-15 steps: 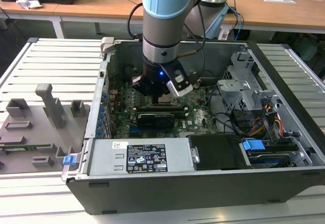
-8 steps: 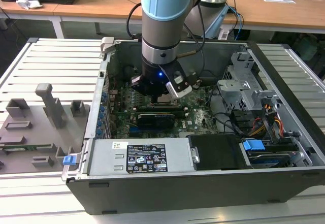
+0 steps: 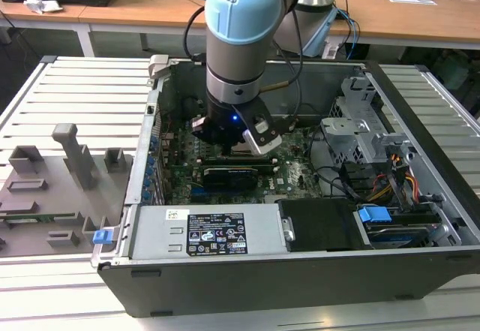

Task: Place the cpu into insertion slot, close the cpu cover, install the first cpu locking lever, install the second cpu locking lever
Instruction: 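Install the second cpu locking lever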

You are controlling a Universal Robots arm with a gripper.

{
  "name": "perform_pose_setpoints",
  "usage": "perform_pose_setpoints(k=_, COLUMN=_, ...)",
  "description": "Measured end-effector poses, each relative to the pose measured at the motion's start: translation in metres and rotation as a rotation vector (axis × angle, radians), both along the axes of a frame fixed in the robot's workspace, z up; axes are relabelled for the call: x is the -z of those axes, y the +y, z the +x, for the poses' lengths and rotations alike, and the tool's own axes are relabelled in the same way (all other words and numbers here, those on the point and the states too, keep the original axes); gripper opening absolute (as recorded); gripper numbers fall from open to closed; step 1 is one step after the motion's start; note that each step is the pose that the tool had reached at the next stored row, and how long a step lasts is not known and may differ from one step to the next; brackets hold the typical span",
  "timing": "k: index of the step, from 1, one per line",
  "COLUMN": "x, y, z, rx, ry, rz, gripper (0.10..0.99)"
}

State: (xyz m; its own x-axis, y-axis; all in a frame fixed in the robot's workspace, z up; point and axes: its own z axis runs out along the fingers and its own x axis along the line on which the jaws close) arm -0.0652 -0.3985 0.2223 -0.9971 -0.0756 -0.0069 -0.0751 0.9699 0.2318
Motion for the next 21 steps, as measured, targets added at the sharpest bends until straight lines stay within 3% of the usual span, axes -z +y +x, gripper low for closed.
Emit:
perform_pose_setpoints(k=14, x=0.0062, y=0.0000, z=-0.0005, rx=0.000, ry=0.0000, rz=0.031, gripper=0.106)
perform_pose_setpoints(k=21, x=0.0071, y=-0.0003, z=-0.0005, rx=0.000, ry=-0.0001, rz=0.036, gripper=0.106)
